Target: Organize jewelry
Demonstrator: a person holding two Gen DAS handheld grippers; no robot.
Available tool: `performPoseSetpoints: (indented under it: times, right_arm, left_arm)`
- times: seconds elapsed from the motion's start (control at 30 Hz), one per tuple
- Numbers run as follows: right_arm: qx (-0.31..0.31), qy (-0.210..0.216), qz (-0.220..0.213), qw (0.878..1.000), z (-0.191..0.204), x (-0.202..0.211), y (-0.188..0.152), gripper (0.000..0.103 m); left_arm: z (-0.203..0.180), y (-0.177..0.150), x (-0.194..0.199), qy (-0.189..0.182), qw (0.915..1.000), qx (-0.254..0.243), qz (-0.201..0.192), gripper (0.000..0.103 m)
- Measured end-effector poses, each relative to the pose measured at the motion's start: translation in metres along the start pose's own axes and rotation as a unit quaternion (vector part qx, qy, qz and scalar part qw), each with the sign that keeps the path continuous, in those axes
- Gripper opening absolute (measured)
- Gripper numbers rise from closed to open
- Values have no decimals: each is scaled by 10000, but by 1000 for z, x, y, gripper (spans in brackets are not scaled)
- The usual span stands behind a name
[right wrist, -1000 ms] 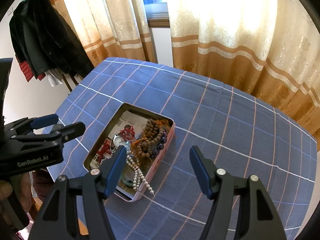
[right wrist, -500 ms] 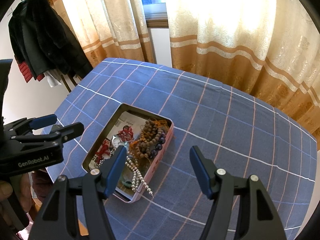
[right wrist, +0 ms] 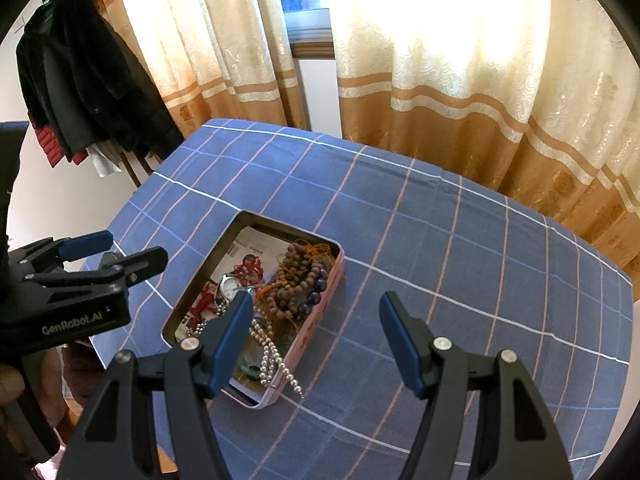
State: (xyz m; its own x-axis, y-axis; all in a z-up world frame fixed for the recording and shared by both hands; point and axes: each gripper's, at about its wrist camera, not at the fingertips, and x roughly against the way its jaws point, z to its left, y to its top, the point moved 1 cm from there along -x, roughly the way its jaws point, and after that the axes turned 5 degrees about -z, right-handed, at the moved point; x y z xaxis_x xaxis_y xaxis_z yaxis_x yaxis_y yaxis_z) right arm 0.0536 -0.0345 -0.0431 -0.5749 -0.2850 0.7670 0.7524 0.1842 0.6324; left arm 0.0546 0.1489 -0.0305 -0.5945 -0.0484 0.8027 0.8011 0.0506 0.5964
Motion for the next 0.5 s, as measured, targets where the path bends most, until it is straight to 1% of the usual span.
performPoseSetpoints:
  times: [0.13,0.23,0.33,0.5]
  right_arm:
    - [1,2,2,10000,0,0,0,69]
    - [-4,-2,7,10000,0,-1,0,69]
    - [-22,-10,15,10000,-2,-1,0,69]
    - [-54,-26,27,10000,-5,-3,-2,69]
  left_arm:
    - [-2,1,1,40,10000,-52,-63,82]
    - [-5,1,3,158,9996,-164,-176,83]
    - [-6,0,4,89,9995,-195,-222,83]
    - [-6,1,1,-8,9998,-168,-125,83]
